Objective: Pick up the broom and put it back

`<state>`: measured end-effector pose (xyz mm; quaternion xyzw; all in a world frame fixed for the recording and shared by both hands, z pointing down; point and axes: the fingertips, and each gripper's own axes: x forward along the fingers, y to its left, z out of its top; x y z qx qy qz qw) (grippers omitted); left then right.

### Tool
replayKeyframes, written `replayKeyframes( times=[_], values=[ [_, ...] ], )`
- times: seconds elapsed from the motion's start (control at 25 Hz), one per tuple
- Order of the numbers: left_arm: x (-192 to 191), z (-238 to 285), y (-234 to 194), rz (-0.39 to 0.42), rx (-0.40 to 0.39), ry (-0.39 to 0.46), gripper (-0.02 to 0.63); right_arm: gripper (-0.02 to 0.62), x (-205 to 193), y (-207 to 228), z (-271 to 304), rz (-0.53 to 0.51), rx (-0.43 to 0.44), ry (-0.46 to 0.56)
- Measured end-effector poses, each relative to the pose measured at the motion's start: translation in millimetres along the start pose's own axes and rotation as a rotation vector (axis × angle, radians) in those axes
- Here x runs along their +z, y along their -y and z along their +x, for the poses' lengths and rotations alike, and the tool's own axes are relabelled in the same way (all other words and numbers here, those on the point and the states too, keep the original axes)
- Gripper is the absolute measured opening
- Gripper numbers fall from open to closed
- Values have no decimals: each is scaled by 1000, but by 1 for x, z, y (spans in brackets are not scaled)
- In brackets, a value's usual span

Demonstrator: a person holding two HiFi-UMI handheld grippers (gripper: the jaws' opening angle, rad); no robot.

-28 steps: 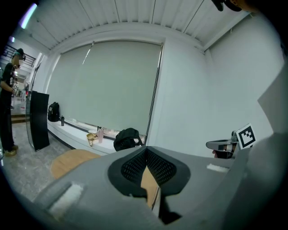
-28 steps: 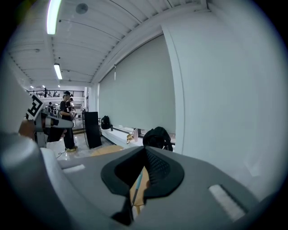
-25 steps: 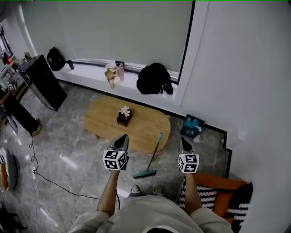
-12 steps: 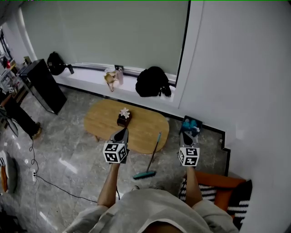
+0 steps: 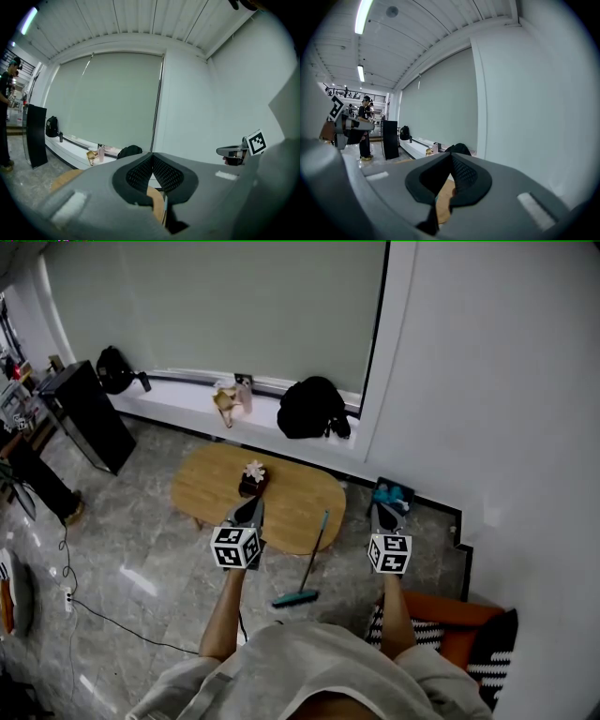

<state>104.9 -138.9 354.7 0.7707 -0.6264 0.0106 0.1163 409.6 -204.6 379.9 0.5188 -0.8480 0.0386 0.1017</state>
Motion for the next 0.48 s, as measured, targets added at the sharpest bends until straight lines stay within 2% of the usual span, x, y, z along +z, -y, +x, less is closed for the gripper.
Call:
replayKeyframes(
  times=[0.48],
  values=[
    [3, 6, 2, 14, -1, 2, 3, 0, -4, -1, 2, -12, 20, -8]
  ],
)
